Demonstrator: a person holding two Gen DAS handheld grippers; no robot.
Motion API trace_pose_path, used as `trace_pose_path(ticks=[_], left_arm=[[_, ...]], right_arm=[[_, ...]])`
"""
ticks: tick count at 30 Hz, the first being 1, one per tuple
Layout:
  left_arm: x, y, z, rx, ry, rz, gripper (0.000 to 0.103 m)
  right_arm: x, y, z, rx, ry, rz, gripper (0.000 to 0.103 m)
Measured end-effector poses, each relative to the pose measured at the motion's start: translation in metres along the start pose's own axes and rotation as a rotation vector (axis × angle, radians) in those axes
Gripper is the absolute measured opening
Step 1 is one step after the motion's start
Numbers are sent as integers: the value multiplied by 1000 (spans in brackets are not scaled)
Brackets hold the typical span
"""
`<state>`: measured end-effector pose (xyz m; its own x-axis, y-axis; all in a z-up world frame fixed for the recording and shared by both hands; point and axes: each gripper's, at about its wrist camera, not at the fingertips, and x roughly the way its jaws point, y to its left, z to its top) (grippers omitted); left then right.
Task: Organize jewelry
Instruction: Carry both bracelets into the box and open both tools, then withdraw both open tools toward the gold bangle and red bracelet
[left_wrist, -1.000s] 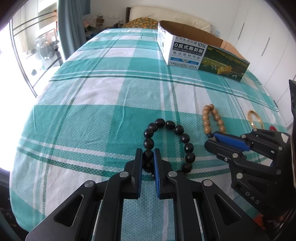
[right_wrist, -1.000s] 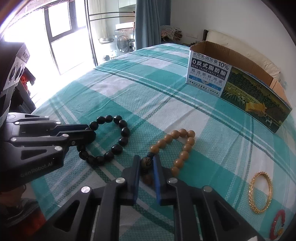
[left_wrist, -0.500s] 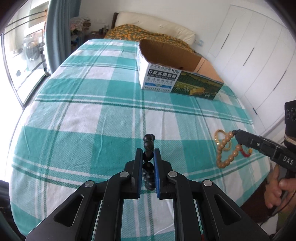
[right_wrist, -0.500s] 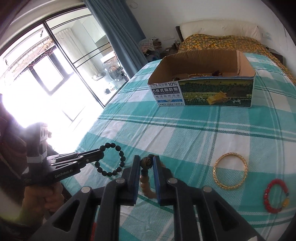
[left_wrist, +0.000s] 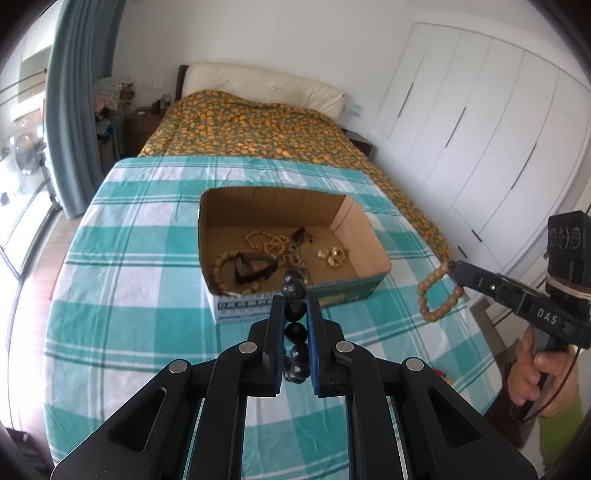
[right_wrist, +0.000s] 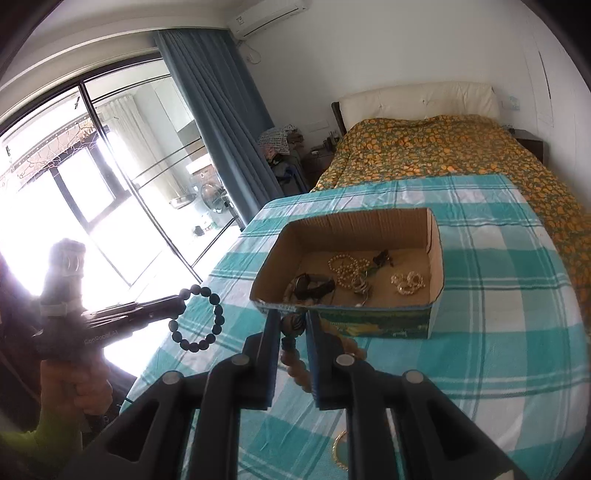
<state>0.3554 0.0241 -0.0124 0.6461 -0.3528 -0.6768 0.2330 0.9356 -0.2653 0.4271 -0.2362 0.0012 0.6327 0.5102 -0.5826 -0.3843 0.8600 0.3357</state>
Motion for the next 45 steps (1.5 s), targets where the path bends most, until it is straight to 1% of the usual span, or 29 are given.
trace_pose_path(ticks=[3,5,8,10,12,15,17,18,19,20,21,22,23,25,27,28,29,30,31,33,36,38,39,41,43,45], left_arm=[[32,1,31,-7,22,2,9],[56,3,44,-3,36,27,9],[92,7,56,3,67,65,9],[113,9,59,7,96,85,9],[130,10,58,11,124,98,9],[148,9,51,22,164,105,10],[156,9,44,33,188,101,11],[157,9,41,34,192,108,12],[156,10,38,35,190,113,18],[153,10,35,38,186,114,29],[148,10,32,40,173,116,36],[141,9,28,43,157,121,48],[134,9,23,46,141,127,56],[120,7,11,54,120,126,63],[104,5,-7,63,105,124,67],[96,3,-19,69,97,127,72],[89,0,-32,73,90,131,76],[82,-3,-46,77,84,134,77],[76,-5,-61,79,83,144,80],[69,-9,-89,84,87,167,82],[63,-16,-128,101,95,223,82],[61,-19,-150,106,78,266,82],[61,-19,-160,105,73,288,82],[66,-18,-175,80,101,310,82],[69,-13,-183,42,126,295,82],[69,-15,-190,39,121,292,82]], right_arm=[[27,-14,31,-18,9,-58,14],[53,-26,46,-18,41,-81,14],[93,-50,58,5,103,-100,14],[116,-61,59,12,135,-124,14],[138,-71,55,19,171,-128,14],[161,-82,46,51,215,-109,16],[167,-85,41,77,211,-94,19],[166,-87,40,88,196,-83,22],[162,-86,38,98,173,-78,30],[155,-85,36,103,150,-75,33],[148,-82,34,104,132,-76,33],[139,-78,31,99,118,-77,33],[131,-75,27,91,102,-84,33],[112,-64,14,63,71,-102,34],[91,-52,-1,33,40,-126,36],[80,-46,-12,17,25,-142,38],[69,-39,-22,5,11,-161,44],[58,-33,-34,-5,-5,-185,48],[49,-29,-46,-12,-22,-209,56],[30,-19,-73,-24,-46,-256,58],[11,-14,-111,-15,-46,-331,59],[3,-14,-136,9,-31,-409,71],[-2,-14,-148,19,-25,-446,72],[-11,-16,-169,31,-15,-486,74],[-17,-17,-185,30,-4,-520,74],[-22,-17,-199,16,1,-549,74]])
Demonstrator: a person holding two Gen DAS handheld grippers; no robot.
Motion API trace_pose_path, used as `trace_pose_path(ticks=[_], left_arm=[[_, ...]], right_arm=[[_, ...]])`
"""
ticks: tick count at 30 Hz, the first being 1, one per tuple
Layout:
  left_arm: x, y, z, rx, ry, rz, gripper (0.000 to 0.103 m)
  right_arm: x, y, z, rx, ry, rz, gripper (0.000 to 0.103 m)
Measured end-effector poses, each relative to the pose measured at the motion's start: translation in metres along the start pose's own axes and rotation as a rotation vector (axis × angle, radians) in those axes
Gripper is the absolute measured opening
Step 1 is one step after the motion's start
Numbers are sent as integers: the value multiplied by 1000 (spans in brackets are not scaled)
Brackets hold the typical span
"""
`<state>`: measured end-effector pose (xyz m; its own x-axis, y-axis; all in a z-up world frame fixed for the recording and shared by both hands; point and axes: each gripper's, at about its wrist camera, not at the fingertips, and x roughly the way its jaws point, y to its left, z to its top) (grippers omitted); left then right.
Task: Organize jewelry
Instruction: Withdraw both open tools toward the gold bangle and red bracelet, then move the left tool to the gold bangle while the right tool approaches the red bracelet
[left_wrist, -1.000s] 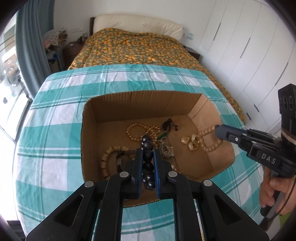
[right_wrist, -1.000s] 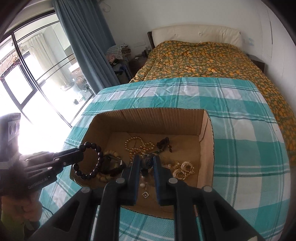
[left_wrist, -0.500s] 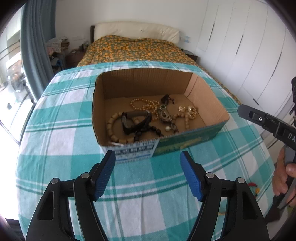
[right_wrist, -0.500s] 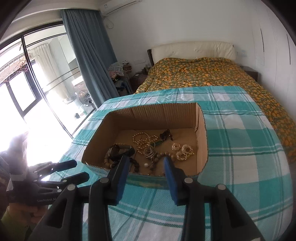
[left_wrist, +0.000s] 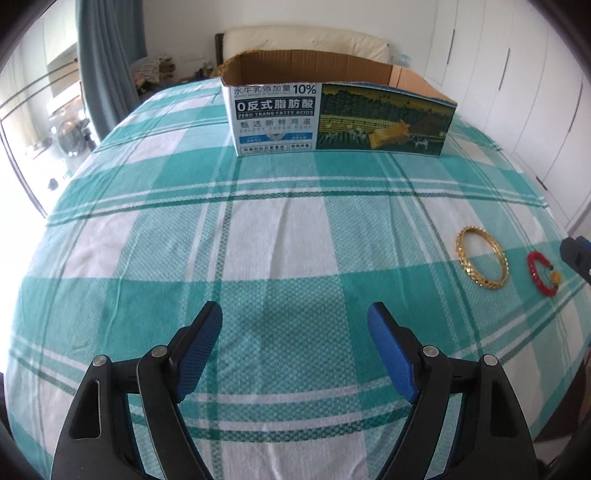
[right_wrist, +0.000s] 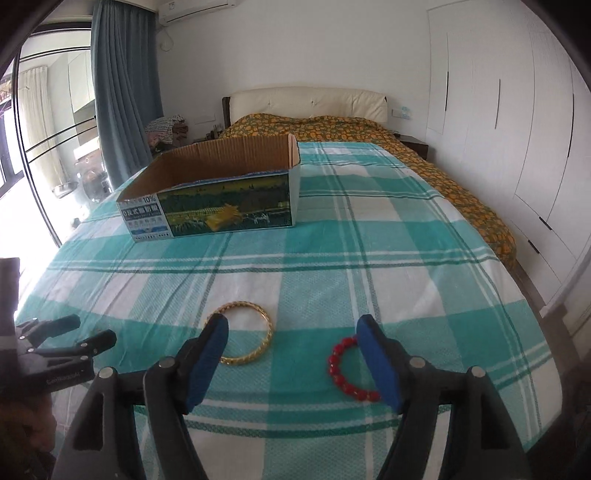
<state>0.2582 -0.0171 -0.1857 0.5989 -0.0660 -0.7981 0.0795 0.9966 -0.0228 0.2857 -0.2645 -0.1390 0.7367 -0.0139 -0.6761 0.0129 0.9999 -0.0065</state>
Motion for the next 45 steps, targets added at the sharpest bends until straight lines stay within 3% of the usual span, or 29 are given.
trace_pose_path(ticks=[4,9,19,38,42,45], left_arm=[[2,-10,-5,49,0,20,82],[3,-12,-10,37,-7,19,83],[9,-8,-10,0,24,48,102],[9,-9,-10,-3,42,49,103],[8,-8,-9,2,56,31,102],[1,-7,-8,-16,36,-22,102]], right_arm=[[-5,-4,-15,18,1,-21,74],[-15,-1,-23,14,-29,-22,74],[-18,-2,-28,17,-42,-9,74],[-16,-60,-52,158,-7,-61,74],[-14,-65,-54,170,1,-54,74],[-12,-67,-55,179,10,-46,74]])
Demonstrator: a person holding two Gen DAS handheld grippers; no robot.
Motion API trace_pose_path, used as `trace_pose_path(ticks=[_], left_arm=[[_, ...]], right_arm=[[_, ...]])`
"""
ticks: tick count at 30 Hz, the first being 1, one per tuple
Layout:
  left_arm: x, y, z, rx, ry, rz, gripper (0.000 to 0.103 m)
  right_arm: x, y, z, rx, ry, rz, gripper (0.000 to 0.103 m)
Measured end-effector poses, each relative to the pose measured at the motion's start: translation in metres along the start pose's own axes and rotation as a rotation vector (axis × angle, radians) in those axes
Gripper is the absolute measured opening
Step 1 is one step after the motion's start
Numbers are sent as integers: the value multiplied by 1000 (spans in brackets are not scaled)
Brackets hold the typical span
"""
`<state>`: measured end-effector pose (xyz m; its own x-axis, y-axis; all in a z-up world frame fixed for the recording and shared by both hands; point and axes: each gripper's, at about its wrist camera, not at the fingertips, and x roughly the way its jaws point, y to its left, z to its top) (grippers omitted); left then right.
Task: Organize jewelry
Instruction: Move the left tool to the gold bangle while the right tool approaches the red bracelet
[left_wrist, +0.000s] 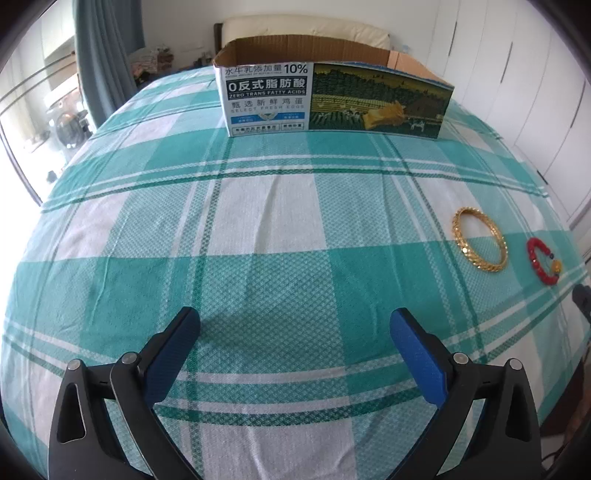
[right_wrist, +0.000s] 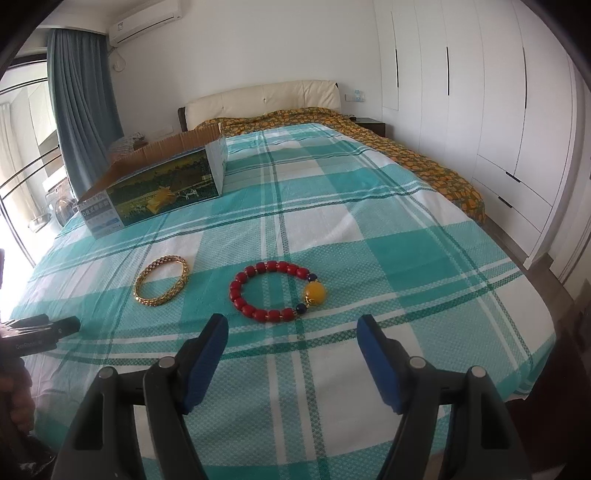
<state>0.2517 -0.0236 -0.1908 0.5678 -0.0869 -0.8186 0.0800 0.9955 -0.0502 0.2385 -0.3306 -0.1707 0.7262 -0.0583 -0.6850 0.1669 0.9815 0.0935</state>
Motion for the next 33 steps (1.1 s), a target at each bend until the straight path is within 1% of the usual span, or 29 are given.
trace_pose_path(ticks=[4,9,18,33], left_arm=[[-10,-2,6,-12,-37,-56,102],[-16,-6,10,-20,-52,-92,102],[-10,-9,13,-22,-33,-96,102],[-12,-5,10,-34,-24,-109,102]], right_arm=[[0,1,-1,1,1,12,74],[2,1,-3,-3,6,26,74],[4,-1,-3,15,12,35,74],[2,5,-3,3,11,45,74]])
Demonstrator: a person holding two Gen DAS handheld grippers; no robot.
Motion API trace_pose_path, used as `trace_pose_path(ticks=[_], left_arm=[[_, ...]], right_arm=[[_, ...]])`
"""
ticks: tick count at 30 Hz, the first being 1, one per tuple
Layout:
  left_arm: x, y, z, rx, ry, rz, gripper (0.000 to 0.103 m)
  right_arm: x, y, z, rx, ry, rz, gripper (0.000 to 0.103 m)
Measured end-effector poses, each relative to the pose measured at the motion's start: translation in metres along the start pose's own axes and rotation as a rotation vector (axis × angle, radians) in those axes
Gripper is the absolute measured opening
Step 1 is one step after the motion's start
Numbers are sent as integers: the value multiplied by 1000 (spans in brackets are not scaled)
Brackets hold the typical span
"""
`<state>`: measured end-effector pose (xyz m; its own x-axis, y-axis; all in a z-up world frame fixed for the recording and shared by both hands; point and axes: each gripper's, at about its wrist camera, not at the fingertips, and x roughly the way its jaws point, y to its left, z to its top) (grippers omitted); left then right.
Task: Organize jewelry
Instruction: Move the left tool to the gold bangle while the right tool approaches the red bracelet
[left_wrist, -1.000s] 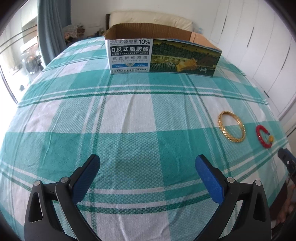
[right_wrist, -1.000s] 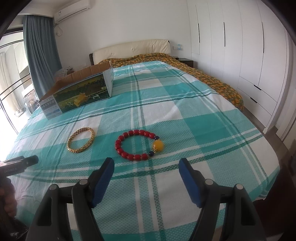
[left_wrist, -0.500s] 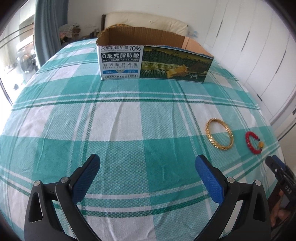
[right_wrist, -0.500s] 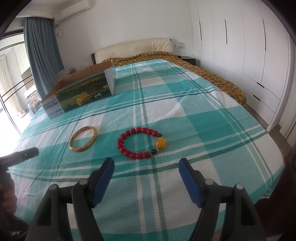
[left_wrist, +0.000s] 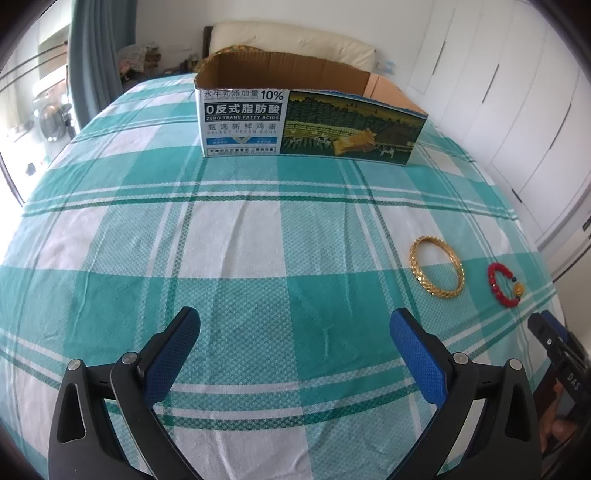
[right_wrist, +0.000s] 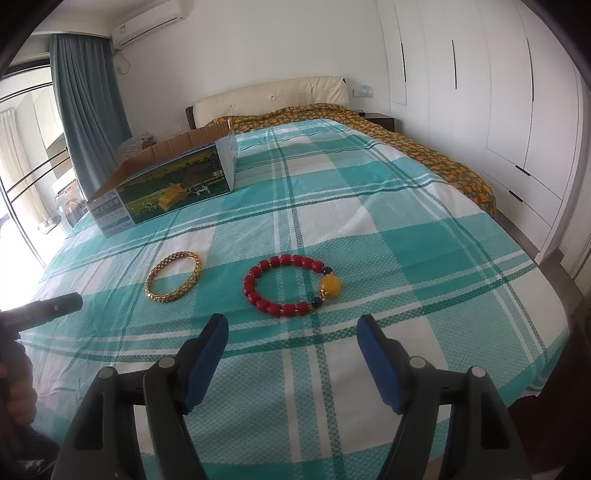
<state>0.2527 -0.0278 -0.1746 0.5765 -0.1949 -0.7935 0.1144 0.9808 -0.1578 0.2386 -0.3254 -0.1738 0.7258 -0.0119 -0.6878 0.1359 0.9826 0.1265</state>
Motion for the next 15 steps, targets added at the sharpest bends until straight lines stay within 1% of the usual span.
trace_pose_path(ticks=[7,15], left_arm=[[1,-1,4,-11,13,-28,102],[-1,-6,13,-19,8,-60,102]], right_arm=[[-1,1,0,1,-2,5,74],[-3,0,0,6,-8,8,74]])
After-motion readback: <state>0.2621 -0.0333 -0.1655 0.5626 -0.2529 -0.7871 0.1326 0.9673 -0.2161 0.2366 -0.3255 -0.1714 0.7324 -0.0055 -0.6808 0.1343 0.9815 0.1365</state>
